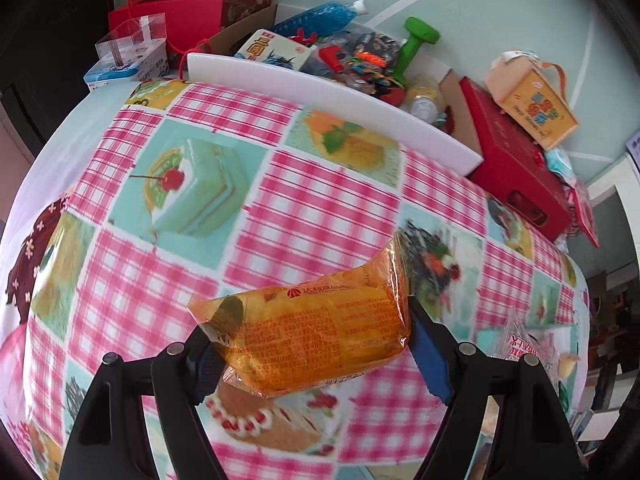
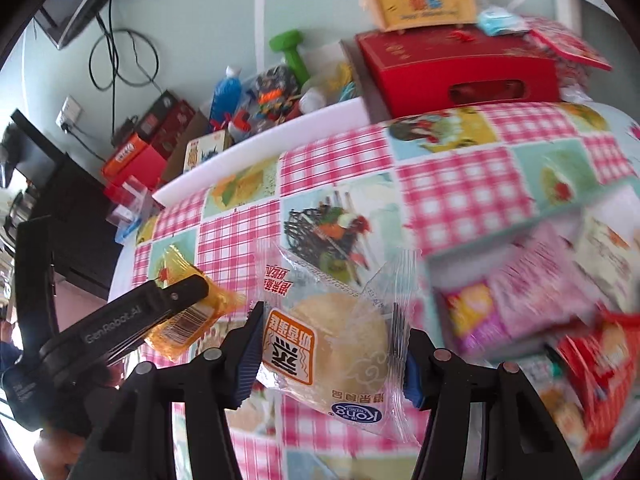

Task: Organize snacks
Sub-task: 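Carry both held packs into the white tray and open both grippers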

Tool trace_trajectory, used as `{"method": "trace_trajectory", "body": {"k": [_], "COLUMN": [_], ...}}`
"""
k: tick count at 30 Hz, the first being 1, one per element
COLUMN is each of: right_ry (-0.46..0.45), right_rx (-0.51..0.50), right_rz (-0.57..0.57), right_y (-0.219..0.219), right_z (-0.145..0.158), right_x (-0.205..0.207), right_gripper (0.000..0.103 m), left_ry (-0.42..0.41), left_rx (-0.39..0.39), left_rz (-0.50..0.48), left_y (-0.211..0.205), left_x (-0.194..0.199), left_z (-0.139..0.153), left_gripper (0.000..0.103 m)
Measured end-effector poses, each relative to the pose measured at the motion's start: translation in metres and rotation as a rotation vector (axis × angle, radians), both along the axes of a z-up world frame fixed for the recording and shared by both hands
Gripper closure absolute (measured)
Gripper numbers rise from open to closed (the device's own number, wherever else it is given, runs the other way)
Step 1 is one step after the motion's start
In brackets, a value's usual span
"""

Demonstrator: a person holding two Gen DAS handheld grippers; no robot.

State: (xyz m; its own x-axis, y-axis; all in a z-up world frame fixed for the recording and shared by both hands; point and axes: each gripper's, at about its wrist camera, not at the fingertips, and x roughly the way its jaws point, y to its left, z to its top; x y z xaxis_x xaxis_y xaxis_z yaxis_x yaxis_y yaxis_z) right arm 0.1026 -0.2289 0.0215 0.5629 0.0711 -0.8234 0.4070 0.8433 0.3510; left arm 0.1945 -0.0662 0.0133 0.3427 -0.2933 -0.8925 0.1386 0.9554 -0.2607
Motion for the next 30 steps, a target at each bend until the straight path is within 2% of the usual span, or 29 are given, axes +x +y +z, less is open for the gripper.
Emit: {"method": "trace_trajectory", "body": {"k": [7,14,23,30], "right_ry": [-0.046,-0.075,-0.052,-0.010], "right_rx": [-0.039,-0.068,-0.073,-0.040], "right_rz": [-0.103,-0.248,-0.462,-0.533], "right_y": [-0.029,-0.071,-0.143,-0.174], "right_z": [0.028,0.038,0.032,0.014], "right_x": [-0.057,-0.109,-0.160,-0.179], "right_gripper": [0.043,0.043,0.043,0.043], "left_ry": [-0.044,-0.088,-0.133,-0.121], "left_rx": [-0.010,-0.050,-0.042,-0.024], "left_rz": [-0.075,-0.149,-0.362,-0.463], "left_y": [-0.037,-0.077,-0.161,-0.206], "left_x": [-0.040,-0.078,-0.114,-0.133], "left_z": [0.024,0.039,0.042,0.029], "left_gripper": [0.022,0.022,0.022,0.022]}}
